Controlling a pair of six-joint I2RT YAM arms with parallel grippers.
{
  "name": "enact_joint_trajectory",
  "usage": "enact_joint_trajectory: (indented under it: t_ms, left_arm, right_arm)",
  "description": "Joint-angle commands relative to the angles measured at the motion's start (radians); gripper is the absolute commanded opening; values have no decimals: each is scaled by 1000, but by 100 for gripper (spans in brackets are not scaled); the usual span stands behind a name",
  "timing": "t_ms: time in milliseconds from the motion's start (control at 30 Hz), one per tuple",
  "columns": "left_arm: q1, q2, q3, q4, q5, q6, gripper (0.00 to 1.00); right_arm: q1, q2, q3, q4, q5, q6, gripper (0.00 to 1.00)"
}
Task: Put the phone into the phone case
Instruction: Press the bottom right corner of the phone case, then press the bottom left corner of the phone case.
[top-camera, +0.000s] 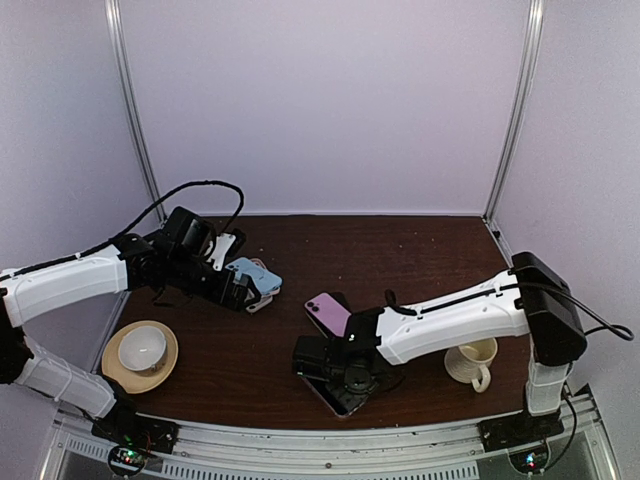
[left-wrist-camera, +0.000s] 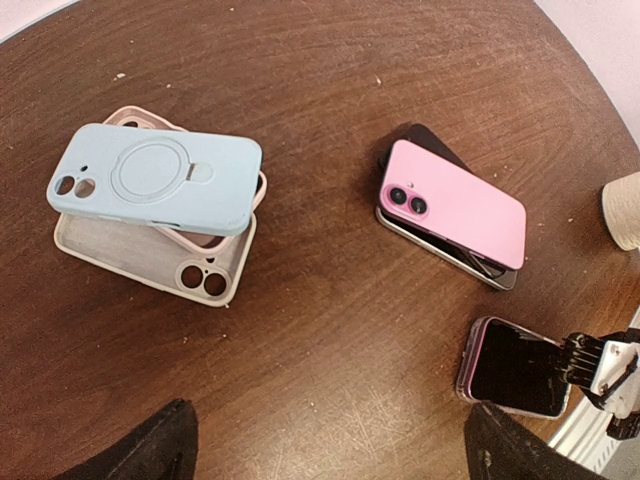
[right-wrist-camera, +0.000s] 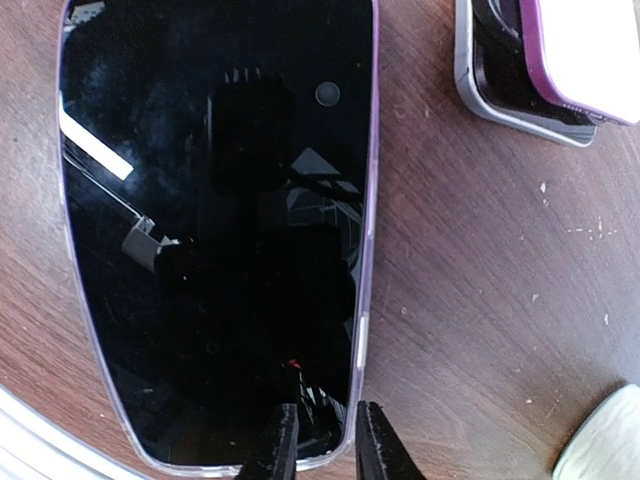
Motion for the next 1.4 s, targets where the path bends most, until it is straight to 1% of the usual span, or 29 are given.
enact_joint_trajectory:
  t_ms: [0, 67, 133, 267, 333, 400, 533, 567, 767, 967, 1167, 1200, 1233, 1267, 1300, 1367]
  left_arm:
    - [3, -9, -9, 48, -6, 19, 97]
    - [3, -10, -9, 47, -5, 19, 97]
    - [3, -13, -9, 47, -6, 21, 97]
    - [3, -23, -9, 47, -8, 22, 97]
    - [3, -28, -9, 46, -9, 24, 97]
    - [3, -30, -9, 46, -9, 24, 97]
    - [3, -30, -9, 47, -8, 25, 97]
    - [3, -29, -9, 47, -8, 25, 97]
    - [3, -27, -7, 47, -2, 25, 97]
    - [3, -26, -7, 47, -3, 27, 97]
    - [3, -26, -7, 47, -2, 29, 97]
    - [3, -26, -7, 47, -3, 29, 97]
    - [3, -25, -7, 47, -3, 29, 97]
    - [3, -25, -7, 46, -2, 29, 97]
    - [3, -25, -7, 46, -1, 30, 97]
    - [3, -25, -7, 47, -1, 30, 97]
  right_arm:
    - [1, 39, 49, -120, 21, -20, 24]
    - [1, 21, 92, -108, 7, -40, 25]
    - [2, -13, 115, -60, -20, -65, 26]
    - [4, -67, 75, 137, -136, -93, 27]
    - [4, -60, 55, 196, -150, -86, 27]
    - [4, -28, 80, 180, -146, -78, 25]
    - [4, 36, 114, 172, -146, -68, 13]
    - [4, 44, 115, 171, -147, -65, 12]
    - [-2, 64, 92, 165, -138, -37, 9]
    - [-6, 71, 25, 200, -189, -10, 8]
    - [-6, 81, 52, 110, -161, -15, 7]
    - [-6, 78, 70, 89, -158, -26, 10]
    - [-6, 71, 89, 73, -157, -40, 17]
    - [-7, 55, 105, 64, -157, -51, 28]
    - [-7, 39, 117, 64, -157, -62, 42]
    - [-6, 7, 135, 63, -169, -86, 74]
